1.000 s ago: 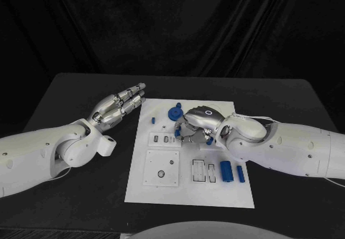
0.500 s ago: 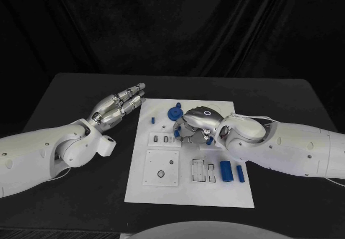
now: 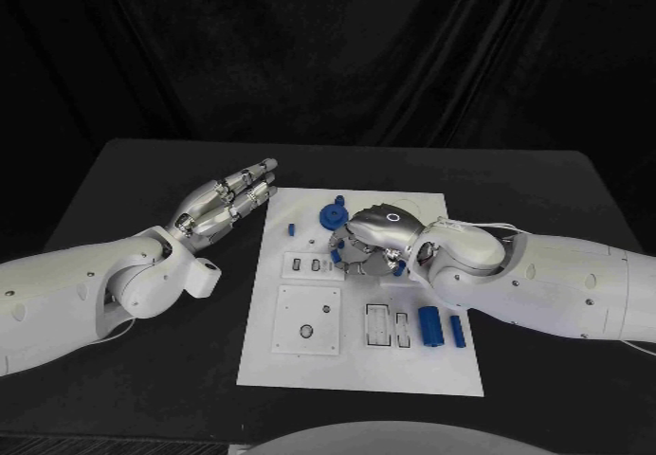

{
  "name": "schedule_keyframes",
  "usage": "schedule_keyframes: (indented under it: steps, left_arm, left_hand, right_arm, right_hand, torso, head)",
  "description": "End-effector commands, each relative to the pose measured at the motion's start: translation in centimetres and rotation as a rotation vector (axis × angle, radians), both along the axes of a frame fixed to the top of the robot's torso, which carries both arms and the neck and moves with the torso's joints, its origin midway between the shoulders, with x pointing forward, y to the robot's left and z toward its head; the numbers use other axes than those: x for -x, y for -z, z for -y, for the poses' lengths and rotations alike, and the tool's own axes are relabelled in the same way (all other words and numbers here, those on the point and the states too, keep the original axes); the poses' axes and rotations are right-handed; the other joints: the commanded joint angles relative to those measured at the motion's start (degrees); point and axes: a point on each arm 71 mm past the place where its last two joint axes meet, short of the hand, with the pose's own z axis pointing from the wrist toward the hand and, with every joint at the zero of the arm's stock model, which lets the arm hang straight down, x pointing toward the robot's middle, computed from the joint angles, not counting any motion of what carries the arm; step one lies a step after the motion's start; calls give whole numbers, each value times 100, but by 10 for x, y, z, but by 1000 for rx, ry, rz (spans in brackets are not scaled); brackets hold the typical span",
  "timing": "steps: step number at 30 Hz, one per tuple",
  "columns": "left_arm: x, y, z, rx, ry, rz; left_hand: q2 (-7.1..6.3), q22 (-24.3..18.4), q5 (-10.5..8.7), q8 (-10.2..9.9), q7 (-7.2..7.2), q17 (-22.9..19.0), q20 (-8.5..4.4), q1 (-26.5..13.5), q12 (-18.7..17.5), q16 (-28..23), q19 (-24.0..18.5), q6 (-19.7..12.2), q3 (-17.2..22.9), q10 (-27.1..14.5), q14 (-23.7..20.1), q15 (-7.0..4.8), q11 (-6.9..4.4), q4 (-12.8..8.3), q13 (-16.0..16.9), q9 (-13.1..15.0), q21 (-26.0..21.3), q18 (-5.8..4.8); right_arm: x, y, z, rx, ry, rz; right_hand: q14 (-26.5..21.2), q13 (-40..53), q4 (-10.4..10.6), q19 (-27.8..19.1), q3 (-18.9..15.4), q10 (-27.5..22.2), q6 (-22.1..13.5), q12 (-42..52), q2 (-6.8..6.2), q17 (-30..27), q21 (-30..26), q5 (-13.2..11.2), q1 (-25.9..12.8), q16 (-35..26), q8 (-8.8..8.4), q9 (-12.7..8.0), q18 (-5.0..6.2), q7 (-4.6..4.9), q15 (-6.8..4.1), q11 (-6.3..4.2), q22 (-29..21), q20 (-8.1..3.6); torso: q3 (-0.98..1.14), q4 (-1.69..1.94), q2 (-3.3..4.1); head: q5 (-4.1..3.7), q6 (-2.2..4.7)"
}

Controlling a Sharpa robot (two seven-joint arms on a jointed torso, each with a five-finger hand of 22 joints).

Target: Assemble the parts on the task board

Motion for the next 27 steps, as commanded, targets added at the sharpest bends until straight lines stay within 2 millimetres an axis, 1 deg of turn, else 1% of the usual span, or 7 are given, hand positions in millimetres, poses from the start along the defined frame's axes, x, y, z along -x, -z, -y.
schedule_keyframes:
  steps: [1, 9, 11, 15, 19, 23, 27]
  left_arm:
    - [2, -5, 1, 51, 16, 50]
    - [1, -4, 1, 50, 18, 49]
    - [1, -4, 1, 50, 18, 49]
    - [1, -4, 1, 50, 18, 48]
    - [1, -4, 1, 49, 16, 48]
    - [1, -4, 1, 49, 15, 48]
    - [1, -4, 0, 49, 14, 50]
  left_hand:
    - [41, -8, 32, 19, 36, -6, 44, -3, -38, -21, 4, -17, 23, 1, 19, 38, 28, -8, -6, 6, -19, 114]
    - [41, -8, 32, 19, 36, -6, 44, -3, -38, -21, 4, -17, 23, 1, 19, 38, 28, -8, -6, 6, -19, 114]
    - [41, -8, 32, 19, 36, -6, 44, -3, -38, -21, 4, -17, 23, 1, 19, 38, 28, -8, -6, 6, -19, 114]
    - [44, -8, 31, 19, 39, -6, 47, -9, -38, -21, 4, -13, 36, 1, 19, 42, 29, -9, -6, 6, -19, 114]
    - [44, -8, 31, 19, 39, -6, 47, -9, -38, -21, 4, -13, 36, 1, 19, 42, 29, -9, -6, 6, -19, 114]
    - [44, -8, 31, 19, 39, -6, 47, -9, -38, -21, 4, -13, 36, 1, 19, 42, 29, -9, -6, 6, -19, 114]
    - [44, -8, 31, 19, 39, -6, 47, -9, -38, -21, 4, -13, 36, 1, 19, 42, 29, -9, -6, 6, -19, 114]
  right_arm:
    - [1, 7, 2, 49, 22, -17]
    - [0, 9, 3, 68, 33, -29]
    - [0, 9, 3, 71, 35, -32]
    - [-1, 9, 3, 76, 37, -35]
    - [-1, 10, 3, 79, 39, -37]
    - [-1, 10, 4, 77, 41, -35]
    - [-1, 9, 6, 64, 42, -25]
  right_hand:
    - [354, 1509, -49, 163, 7, 596, -35, 15, -17, -13, -37, 12, 53, 7, 8, 3, 37, -7, -20, -48, 1163, -11]
    - [343, 1509, -140, 137, 11, 596, -215, 15, -26, -74, -107, -587, -80, -11, -37, 14, 49, 22, 1, -19, 1144, 3]
    - [340, 1509, -168, 132, -6, 596, -349, 15, -19, -95, -128, -887, -131, -15, -103, -15, 53, 40, 12, -6, 1139, 13]
    - [338, 1509, -196, 131, -36, 596, -517, 15, -17, -113, -141, -1177, -179, -16, -199, -73, 55, 51, 23, 5, 1136, 23]
    - [335, 1509, -210, 134, -118, 596, -872, 15, -4, -133, -151, -1636, -243, -12, -411, -226, 56, 47, 26, 7, 1136, 29]
    - [333, 1509, -193, 137, -212, 596, -1043, 15, 13, -147, -158, -1935, -291, -9, -520, -340, 57, 41, 24, 4, 1136, 27]
    - [333, 1509, -170, 140, -265, 596, -1111, 15, 29, -149, -157, -2058, -320, -5, -575, -398, 56, 41, 24, 3, 1137, 27]
  torso:
    - [0, 3, -2]
    - [0, -2, -2]
    - [0, 0, -3]
    - [0, 0, -2]
    - [1, 0, 0]
    - [0, -1, -1]
    - [1, 0, -2]
  head:
    - [-2, -1]
    - [2, -9]
    - [2, -7]
    - [3, -7]
    - [6, -7]
    - [9, -5]
    - [16, -4]
